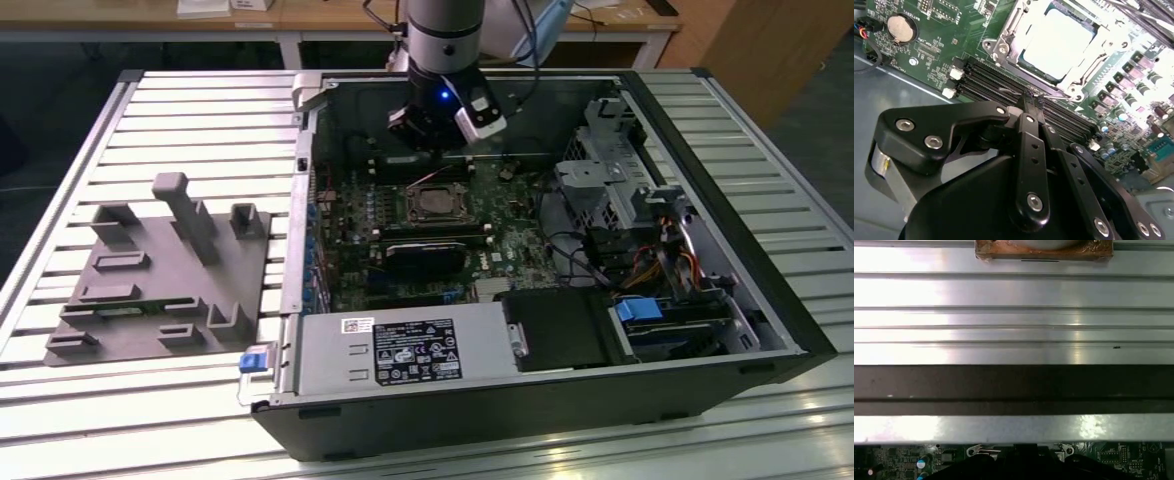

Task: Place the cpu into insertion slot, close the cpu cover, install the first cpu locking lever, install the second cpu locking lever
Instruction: 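Install the first cpu locking lever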

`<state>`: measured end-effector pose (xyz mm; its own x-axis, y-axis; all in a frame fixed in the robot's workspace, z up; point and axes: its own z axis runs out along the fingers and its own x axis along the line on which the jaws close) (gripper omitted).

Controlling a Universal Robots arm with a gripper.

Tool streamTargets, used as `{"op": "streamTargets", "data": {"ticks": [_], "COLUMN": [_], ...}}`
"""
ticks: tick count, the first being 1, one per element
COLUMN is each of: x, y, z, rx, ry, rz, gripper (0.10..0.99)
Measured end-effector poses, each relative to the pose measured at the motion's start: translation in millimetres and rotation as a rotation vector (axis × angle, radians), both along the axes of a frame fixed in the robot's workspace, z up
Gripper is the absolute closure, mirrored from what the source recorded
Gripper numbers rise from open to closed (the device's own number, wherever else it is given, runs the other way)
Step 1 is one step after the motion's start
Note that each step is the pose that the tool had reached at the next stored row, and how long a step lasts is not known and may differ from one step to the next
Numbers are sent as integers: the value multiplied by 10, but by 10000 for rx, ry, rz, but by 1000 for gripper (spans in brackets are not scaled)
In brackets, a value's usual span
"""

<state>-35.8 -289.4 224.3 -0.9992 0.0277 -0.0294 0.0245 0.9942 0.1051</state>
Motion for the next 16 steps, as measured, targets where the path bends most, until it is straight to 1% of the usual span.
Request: {"op": "streamTargets", "data": {"ticks": [10,16], "x": [77,119], "y": [15,29], "z": [-50,-99], "rx": [-17,-32], "ry": [3,7], "rz": [-13,-23], "gripper": [980,980]}}
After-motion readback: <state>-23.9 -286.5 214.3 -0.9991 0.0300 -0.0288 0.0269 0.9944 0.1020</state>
